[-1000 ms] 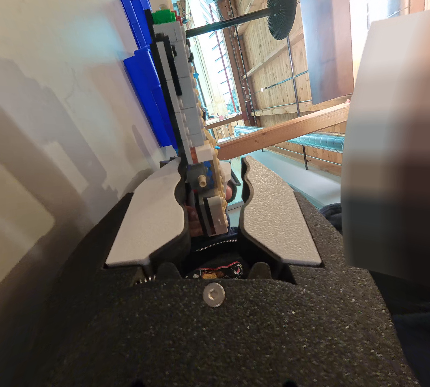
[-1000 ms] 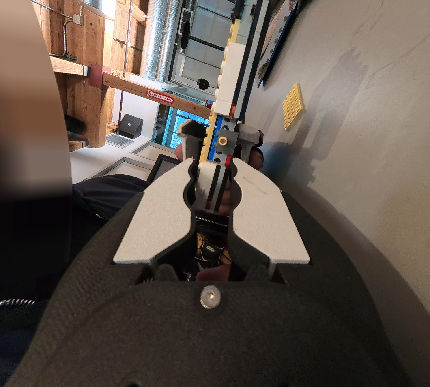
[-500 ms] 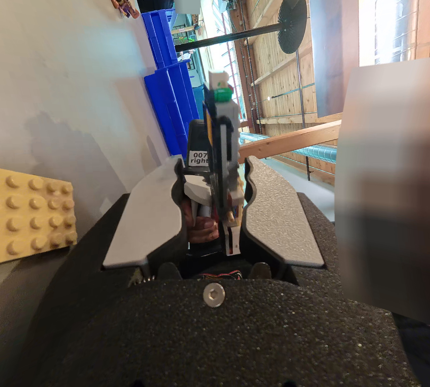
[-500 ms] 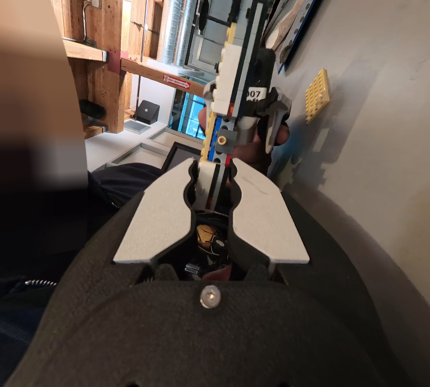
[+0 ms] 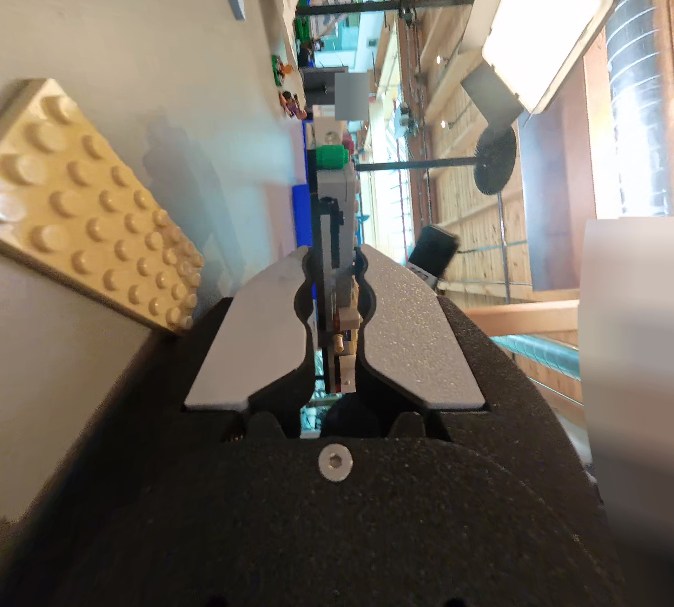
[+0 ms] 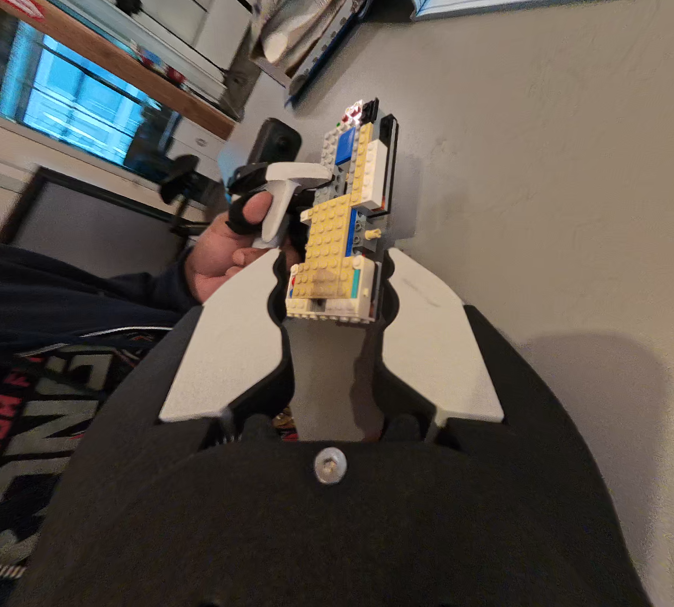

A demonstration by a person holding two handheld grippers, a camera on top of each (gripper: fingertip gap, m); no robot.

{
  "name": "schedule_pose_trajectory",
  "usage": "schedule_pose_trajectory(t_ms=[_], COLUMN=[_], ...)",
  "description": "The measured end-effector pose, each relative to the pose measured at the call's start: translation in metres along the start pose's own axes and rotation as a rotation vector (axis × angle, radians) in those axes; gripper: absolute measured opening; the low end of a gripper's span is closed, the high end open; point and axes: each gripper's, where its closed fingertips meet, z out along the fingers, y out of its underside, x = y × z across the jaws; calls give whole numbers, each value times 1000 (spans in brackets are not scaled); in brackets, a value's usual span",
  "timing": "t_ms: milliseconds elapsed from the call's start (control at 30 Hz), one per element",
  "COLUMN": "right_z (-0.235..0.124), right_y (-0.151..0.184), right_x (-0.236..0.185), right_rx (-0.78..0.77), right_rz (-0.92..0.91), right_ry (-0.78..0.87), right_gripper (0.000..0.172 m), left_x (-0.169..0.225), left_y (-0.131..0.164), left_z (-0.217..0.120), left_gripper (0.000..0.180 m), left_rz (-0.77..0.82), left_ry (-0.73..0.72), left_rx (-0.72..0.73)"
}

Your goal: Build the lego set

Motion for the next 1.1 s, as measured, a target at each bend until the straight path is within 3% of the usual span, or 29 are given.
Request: schedule_pose_trajectory(t_ms=[167, 367, 1000, 1100], right_z=[22, 40, 59, 59], right_y=[5, 11, 7, 4], right_x=[-6, 1, 5, 2], right_rx=[-185, -317, -383, -362], right_rz=[-261, -408, -522, -516], right_ry=[182, 322, 417, 392], right_gripper=[58, 52, 42, 34], left_x=[-2, -1, -5, -4], left_y=[-3, -5, -15, -16], left_z=[-3, -8, -19, -20], left_gripper=[20, 20, 20, 20], left_rz=[72, 86, 84, 78], left_ry=[-64, -76, -101, -92], left_rx=[83, 112, 168, 168])
